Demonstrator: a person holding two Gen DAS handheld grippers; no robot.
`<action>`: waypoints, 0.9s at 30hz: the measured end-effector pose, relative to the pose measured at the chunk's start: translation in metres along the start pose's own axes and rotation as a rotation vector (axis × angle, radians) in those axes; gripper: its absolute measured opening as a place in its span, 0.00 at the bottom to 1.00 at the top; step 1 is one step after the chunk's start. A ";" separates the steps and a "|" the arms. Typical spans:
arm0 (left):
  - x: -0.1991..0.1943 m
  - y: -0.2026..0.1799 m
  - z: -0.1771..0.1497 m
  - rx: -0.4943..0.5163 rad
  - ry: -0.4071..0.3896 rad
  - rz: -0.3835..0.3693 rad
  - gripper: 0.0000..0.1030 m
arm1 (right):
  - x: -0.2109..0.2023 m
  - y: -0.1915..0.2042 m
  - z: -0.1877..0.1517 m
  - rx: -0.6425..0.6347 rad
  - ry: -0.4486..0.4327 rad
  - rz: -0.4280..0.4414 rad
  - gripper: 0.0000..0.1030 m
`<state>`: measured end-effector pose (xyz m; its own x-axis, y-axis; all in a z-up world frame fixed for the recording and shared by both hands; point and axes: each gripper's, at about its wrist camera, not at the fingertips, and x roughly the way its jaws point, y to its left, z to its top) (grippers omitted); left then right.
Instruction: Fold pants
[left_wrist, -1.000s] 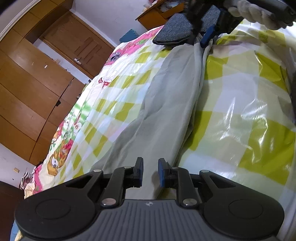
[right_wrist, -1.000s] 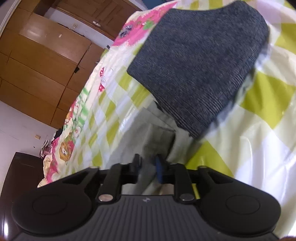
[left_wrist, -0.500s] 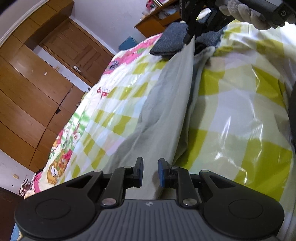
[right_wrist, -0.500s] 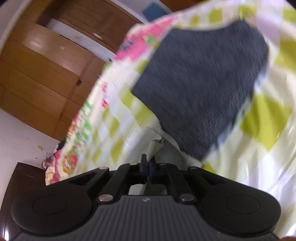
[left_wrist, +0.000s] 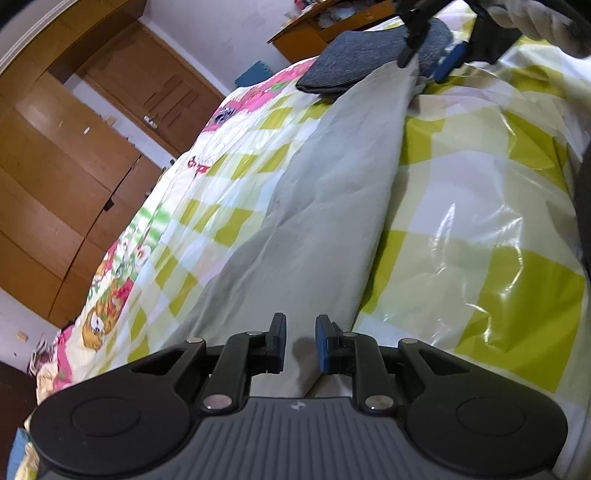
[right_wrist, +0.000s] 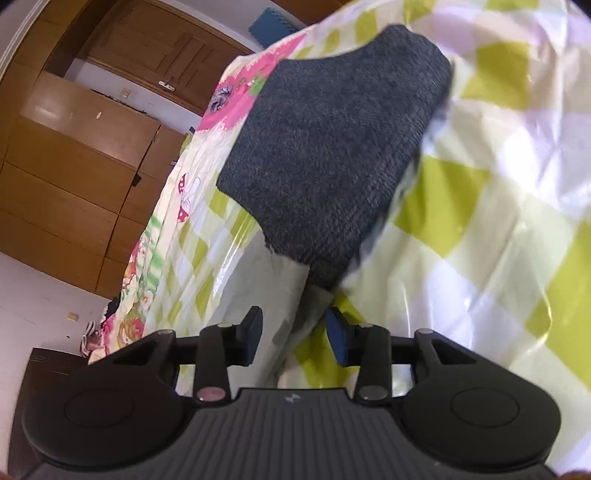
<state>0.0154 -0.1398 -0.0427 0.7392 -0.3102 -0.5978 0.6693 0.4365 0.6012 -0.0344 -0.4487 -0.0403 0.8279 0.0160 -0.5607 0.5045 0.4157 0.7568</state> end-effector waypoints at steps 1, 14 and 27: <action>0.000 0.001 -0.001 -0.007 0.002 0.002 0.34 | 0.004 0.000 0.000 0.008 -0.001 -0.014 0.39; 0.001 0.014 -0.009 -0.091 0.013 0.025 0.34 | 0.049 0.016 -0.013 0.091 0.001 0.056 0.31; 0.004 0.030 -0.023 -0.158 0.066 0.039 0.34 | -0.001 -0.001 0.016 -0.003 -0.012 -0.023 0.16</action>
<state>0.0365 -0.1082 -0.0394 0.7543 -0.2371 -0.6122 0.6167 0.5759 0.5367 -0.0315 -0.4638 -0.0350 0.8192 -0.0043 -0.5735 0.5224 0.4182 0.7431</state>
